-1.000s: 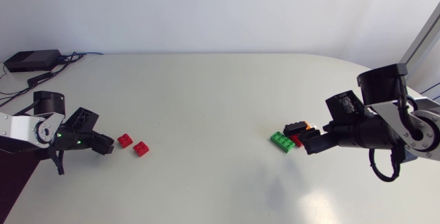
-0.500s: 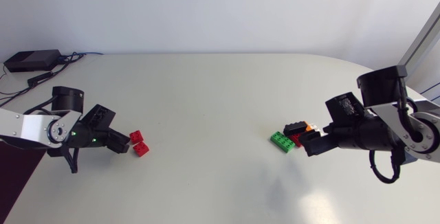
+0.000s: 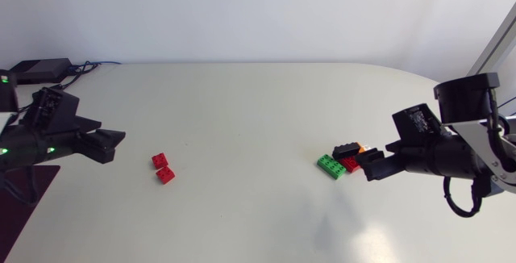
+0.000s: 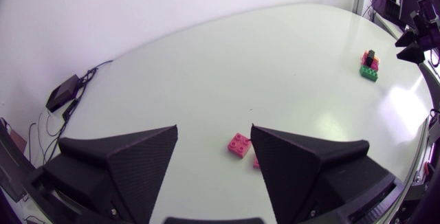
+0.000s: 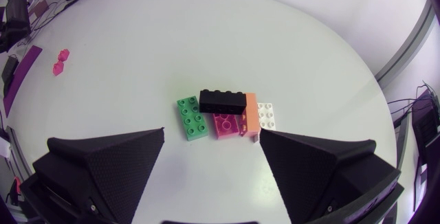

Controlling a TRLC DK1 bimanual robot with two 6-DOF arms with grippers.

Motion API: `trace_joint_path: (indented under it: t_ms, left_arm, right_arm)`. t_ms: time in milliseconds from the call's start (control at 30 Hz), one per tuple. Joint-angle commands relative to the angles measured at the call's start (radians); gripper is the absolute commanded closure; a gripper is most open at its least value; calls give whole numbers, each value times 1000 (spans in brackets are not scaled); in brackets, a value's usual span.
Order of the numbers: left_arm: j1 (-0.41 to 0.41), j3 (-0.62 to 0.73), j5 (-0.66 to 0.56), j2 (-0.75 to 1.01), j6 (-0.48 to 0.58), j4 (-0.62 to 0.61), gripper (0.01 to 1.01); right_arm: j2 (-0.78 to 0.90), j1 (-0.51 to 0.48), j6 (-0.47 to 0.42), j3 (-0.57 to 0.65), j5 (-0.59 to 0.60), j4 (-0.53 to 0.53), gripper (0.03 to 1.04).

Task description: Sort duplo bricks by size, large to the right and small to the left

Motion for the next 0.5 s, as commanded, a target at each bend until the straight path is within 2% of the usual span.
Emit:
trace_joint_path:
  t_ms: [0, 133, 267, 300, 367, 433, 467]
  left_arm:
    - [-16, -25, 7, -68, -47, -55, 241]
    - [-62, -69, 7, -65, -50, -58, 241]
    - [-153, -135, 7, 56, -57, -3, 249]
    - [-174, -145, 7, 87, -62, 14, 277]
    - [-208, -154, 7, 151, -76, 63, 410]
    - [-237, -131, 12, 239, -80, 77, 621]
    - [-248, -118, 18, 277, -82, 83, 697]
  right_arm:
    - [-30, -4, 17, -10, -5, -23, 66]
    - [-64, 5, 29, -27, -5, -30, 66]
    - [-81, 7, 33, -44, -5, -33, 66]
    - [-82, 7, 33, -46, -5, -35, 66]
    - [-85, 7, 32, -47, -4, -35, 66]
    - [-85, 7, 30, -47, -4, -37, 66]
    - [-85, 7, 30, -46, -4, -38, 66]
